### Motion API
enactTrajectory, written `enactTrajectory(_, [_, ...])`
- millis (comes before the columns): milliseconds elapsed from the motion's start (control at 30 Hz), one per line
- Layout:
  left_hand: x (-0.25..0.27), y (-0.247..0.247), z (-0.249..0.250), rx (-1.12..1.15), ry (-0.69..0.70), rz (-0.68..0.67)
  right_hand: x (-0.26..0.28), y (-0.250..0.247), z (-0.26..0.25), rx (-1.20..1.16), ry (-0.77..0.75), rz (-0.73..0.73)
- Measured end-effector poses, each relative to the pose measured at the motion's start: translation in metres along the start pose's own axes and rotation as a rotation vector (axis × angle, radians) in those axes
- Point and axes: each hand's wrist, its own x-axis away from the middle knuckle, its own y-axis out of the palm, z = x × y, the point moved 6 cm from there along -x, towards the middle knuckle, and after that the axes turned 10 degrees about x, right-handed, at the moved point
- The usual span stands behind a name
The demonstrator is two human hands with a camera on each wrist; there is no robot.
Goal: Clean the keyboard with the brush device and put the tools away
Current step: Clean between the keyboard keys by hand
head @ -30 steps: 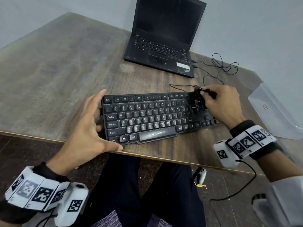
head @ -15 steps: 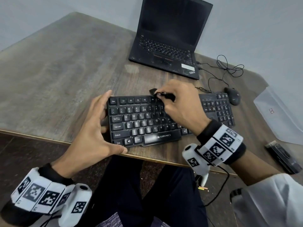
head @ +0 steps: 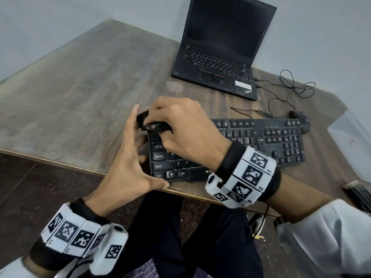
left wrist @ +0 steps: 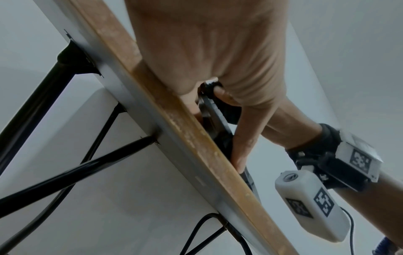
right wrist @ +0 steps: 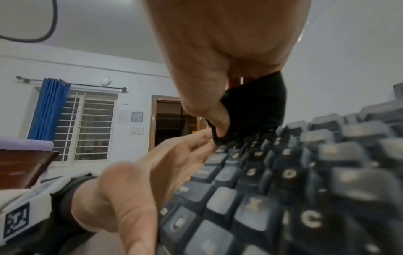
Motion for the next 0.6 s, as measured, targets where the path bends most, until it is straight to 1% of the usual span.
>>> enactTrajectory(33, [-0.001,-0.001,0.000,-0.013,0.006,0.002,0.002,-0.001,0.006,0.039,0.007,-0.023])
enactTrajectory(100, [-0.002,-0.002,-0.001,-0.034,0.012,0.001,0.007,-0.002,0.025,0.094,0.069,-0.048])
enactTrajectory(200, [-0.004,-0.004,-0.001,-0.049,0.006,0.001,0.024,-0.007,0.059,0.140,0.168,-0.045])
enactTrajectory(300, [-0.006,-0.005,-0.001,-0.055,-0.005,0.005,0.040,-0.013,0.086,0.113,0.257,-0.021])
enactTrajectory(367, [-0.007,-0.005,-0.001,-0.049,-0.020,0.002,0.045,-0.016,0.095,0.079,0.330,0.009])
enactTrajectory(433, [-0.008,-0.006,-0.002,-0.055,-0.033,-0.004,0.042,-0.013,0.091,0.062,0.389,0.033])
enactTrajectory(500, [-0.008,-0.007,-0.003,-0.068,-0.042,-0.002,0.034,-0.003,0.079,0.046,0.405,0.040])
enactTrajectory(533, [-0.008,-0.008,-0.004,-0.072,-0.045,0.002,0.030,0.002,0.070,0.052,0.395,0.042])
enactTrajectory(600, [-0.007,-0.010,-0.004,-0.071,-0.046,0.012,0.021,0.010,0.049,0.073,0.328,0.061])
